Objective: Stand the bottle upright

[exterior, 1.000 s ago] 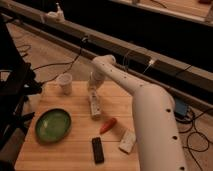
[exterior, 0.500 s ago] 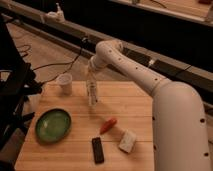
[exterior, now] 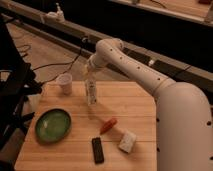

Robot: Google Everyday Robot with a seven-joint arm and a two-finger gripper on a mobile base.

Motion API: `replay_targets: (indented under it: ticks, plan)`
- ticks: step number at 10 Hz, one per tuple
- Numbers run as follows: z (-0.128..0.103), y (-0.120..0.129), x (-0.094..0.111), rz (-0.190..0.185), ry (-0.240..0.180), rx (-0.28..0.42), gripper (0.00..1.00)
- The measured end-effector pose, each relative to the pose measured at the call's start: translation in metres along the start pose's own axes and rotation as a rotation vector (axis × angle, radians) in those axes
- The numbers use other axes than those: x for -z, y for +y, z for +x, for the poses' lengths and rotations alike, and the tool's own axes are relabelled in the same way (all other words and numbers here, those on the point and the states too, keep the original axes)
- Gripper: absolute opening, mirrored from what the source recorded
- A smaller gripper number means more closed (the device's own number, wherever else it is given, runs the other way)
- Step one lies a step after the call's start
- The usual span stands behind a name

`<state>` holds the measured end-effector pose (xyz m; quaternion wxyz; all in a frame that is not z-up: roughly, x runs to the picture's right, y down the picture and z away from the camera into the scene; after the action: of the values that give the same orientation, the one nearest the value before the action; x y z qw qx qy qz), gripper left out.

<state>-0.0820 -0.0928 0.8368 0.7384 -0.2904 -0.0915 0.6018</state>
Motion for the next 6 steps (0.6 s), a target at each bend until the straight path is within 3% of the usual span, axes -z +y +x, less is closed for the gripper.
replay_targets:
  ticks: [3,6]
  plan:
    - [-0.002,0.001,0.0,0.004,-0.003,0.004,0.0]
    - [-0.02,-0.037,0.008,0.095,-0.056,-0.002,0.0]
